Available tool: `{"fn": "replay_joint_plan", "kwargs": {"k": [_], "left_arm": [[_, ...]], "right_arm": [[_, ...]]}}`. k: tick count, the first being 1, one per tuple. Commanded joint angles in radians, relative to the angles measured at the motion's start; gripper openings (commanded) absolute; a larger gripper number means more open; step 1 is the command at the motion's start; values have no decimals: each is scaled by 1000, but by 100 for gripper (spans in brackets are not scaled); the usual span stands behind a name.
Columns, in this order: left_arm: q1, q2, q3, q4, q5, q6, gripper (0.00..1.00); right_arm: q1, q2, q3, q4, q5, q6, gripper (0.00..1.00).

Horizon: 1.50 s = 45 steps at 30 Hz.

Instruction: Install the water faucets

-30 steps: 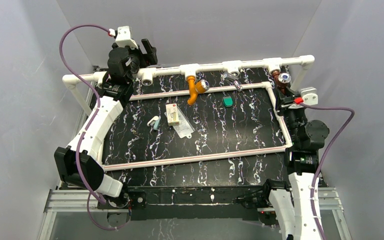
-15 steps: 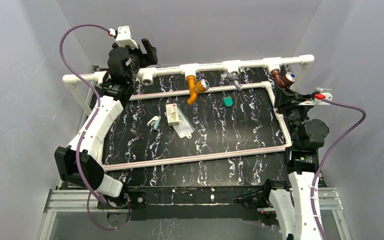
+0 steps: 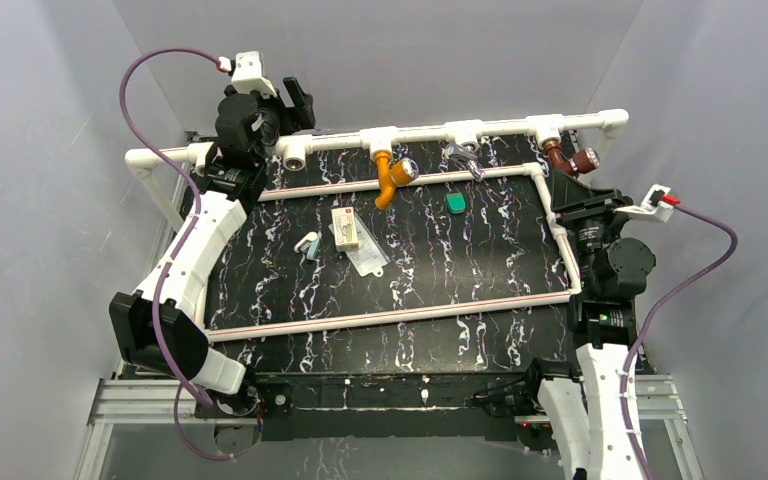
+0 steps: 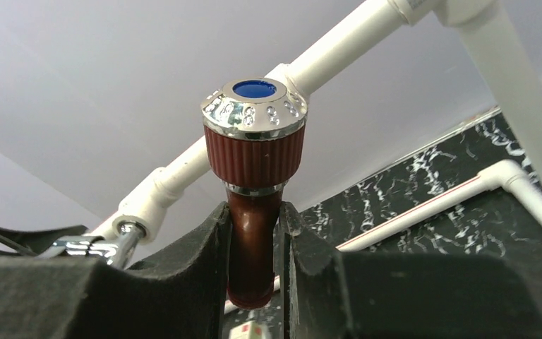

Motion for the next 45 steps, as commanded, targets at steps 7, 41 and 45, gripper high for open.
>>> {"fn": "replay_joint_plan", "kwargs": {"k": [7,41,45], "left_arm": [[9,122,-97,-270,10,1,79],[9,128,-91,-283,3,7,79],[9,128,-91,-282,4,7,79]], "right_arm": [[-3,6,17,-12,54,433,1],[-2,30,155,-387,-18,1057,1],[-2,35,178,-401,-12,1030,1]]}}
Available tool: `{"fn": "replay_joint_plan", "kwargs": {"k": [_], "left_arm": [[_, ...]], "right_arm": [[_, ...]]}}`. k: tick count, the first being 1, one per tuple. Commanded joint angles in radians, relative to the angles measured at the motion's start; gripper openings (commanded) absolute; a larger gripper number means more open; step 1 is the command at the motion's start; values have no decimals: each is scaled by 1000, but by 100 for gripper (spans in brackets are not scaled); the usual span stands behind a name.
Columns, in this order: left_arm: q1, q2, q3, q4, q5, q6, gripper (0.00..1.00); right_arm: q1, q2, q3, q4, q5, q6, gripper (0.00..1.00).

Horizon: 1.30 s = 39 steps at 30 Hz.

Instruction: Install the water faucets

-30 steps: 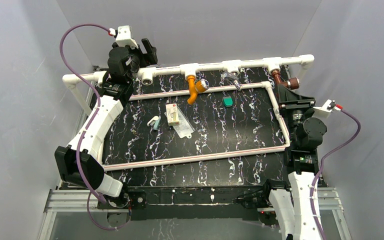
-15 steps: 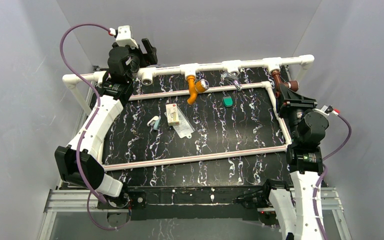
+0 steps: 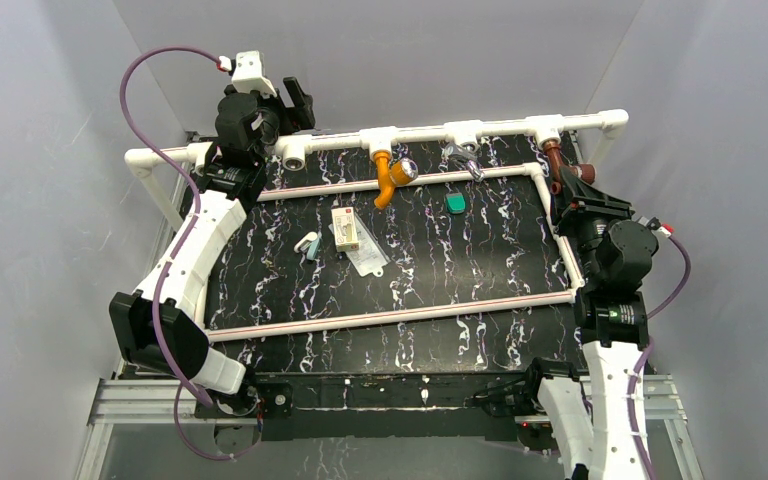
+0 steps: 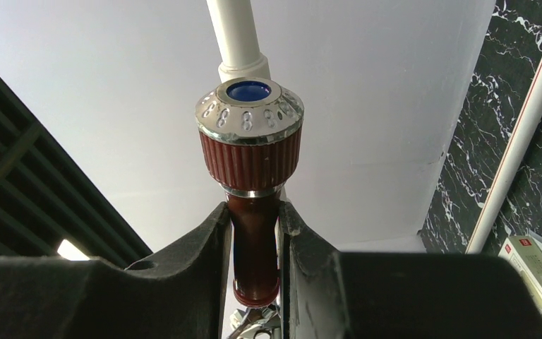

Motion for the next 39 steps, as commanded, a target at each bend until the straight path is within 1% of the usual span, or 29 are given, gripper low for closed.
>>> {"fn": "replay_joint_plan", "kwargs": {"k": [1,3,4,5,11,18,24,33,39], "left_arm": [[7,124,-99,-264,1,5,79],[7,124,-99,-265,1,5,79],[7,124,-100,-264,1,5,79],[7,124,-100,-265,1,5,79],[7,130,-99,-265,5,5,79],[6,132,-100,-265,7,5,79],[7,133,-100,-266,7,5,79],[7,135,-99,-265,9,6,79],[7,139,-98,-267,8,6,79]], "right_arm": [[4,3,59,-37,-35,5,1],[3,0,57,-36,-33,-8,1],[3,-4,56,-33,-28,-15,4],[3,-8,55,-32,-25,-21,11],[3,-32,46,-14,-4,-54,33],[3,-50,38,1,17,-63,48],[3,-56,33,6,20,-66,51],[4,-56,43,-9,-6,-112,59],[3,-59,40,1,-70,-151,62]]}}
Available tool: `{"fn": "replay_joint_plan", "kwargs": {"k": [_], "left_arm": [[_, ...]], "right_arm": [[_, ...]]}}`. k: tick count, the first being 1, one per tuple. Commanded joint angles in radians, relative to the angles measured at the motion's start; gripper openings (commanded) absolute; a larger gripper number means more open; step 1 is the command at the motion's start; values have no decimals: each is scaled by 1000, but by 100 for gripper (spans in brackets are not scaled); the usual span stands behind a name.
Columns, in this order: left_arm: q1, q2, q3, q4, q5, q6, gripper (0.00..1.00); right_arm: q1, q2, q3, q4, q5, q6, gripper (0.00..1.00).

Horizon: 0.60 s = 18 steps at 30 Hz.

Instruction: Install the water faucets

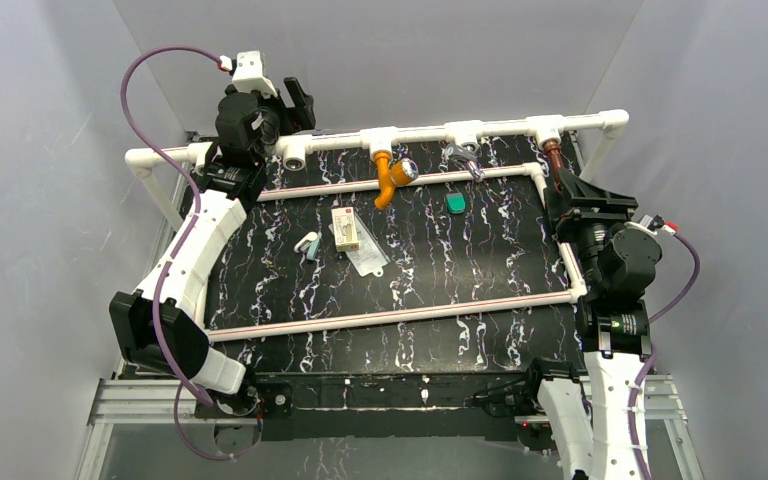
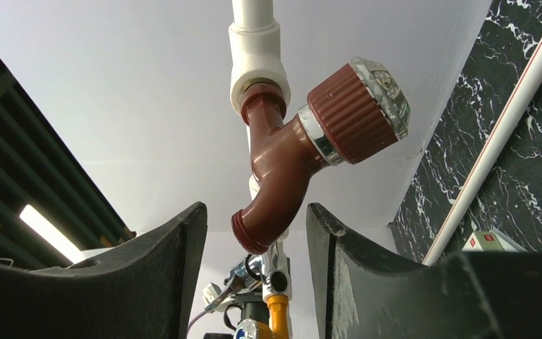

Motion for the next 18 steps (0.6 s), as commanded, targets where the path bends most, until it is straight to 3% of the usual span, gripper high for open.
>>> {"fn": "replay_joint_plan", "kwargs": {"k": [1,10,18], "left_arm": [[7,136,-101,-263,4,6,79],[7,141,-102,-263,-1,8,79],[7,135,-104,-263,-4,9,79]], "right_arm": [[2,-12,29,35,-47,-45,62],[2,-4,100,-15,-93,-189,64],[2,18,212,-149,-187,-551,65]]}}
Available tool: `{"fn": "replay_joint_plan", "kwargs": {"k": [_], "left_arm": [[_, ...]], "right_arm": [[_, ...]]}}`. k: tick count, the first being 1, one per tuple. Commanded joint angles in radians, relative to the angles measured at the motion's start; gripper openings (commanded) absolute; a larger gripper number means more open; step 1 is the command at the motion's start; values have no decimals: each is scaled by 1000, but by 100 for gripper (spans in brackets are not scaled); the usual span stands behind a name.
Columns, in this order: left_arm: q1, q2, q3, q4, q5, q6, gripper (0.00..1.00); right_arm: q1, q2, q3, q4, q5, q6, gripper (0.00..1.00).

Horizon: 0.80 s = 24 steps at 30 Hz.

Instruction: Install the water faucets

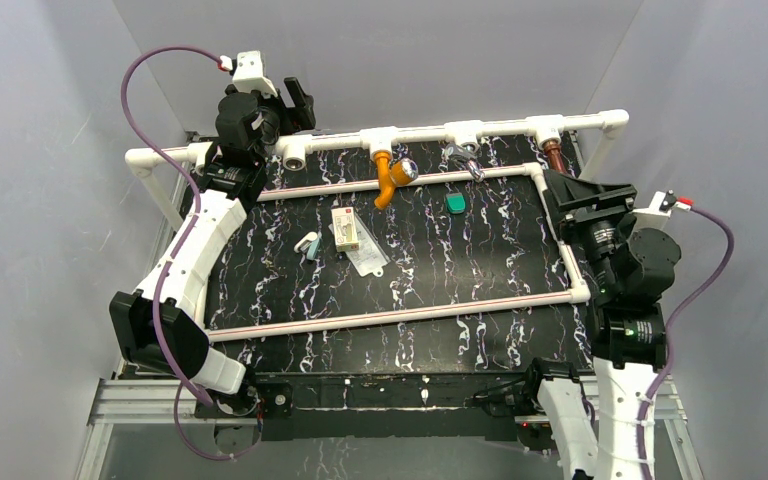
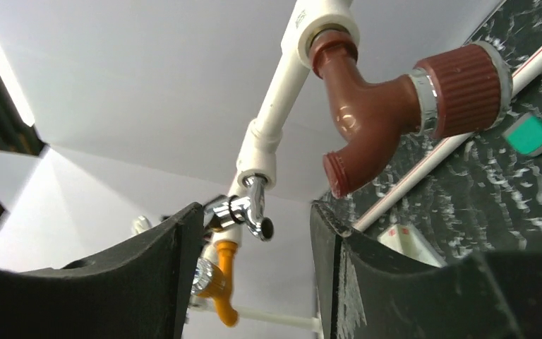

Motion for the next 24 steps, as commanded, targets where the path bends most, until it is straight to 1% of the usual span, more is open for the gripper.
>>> {"fn": "replay_joint_plan", "kwargs": {"k": [1,6,10,15,17,21,24], "left_arm": [[5,135,-104,-263,-5,6,79],[6,138,-104,-263,-4,7,79],[7,137,-105,-262,-5,7,79],[6,140,-106,-261,-3,6,79],[5,141,-107,-260,0,4,79],[7,144,-106,-257,6,1,79],[6,146,-105,-258,12,0,79]], "right_arm": [[3,21,109,-101,-67,-297,65],[2,46,225,-219,-79,-579,66],[2,48,294,-253,-52,-839,65],[17,40,299,-230,11,-1200,65],[34,40,281,-207,21,-1317,67],[56,50,248,-159,22,-1495,71],[62,67,228,-105,-39,-1578,73]]}}
